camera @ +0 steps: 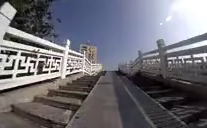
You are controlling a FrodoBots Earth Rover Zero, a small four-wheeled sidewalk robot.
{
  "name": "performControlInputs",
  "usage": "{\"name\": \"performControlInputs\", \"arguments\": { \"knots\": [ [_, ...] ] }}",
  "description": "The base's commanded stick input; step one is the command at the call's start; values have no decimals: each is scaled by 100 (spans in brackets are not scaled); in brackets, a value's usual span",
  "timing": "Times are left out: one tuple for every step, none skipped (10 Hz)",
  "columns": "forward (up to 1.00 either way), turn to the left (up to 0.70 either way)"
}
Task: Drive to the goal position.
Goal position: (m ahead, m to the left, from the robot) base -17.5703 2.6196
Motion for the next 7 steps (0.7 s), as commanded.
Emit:
{"name": "performControlInputs", "arguments": {
  "knots": [
    [70, 1],
    [70, 1],
    [70, 0],
    [70, 0],
    [70, 0],
    [70, 0],
    [70, 0]
  ]
}}
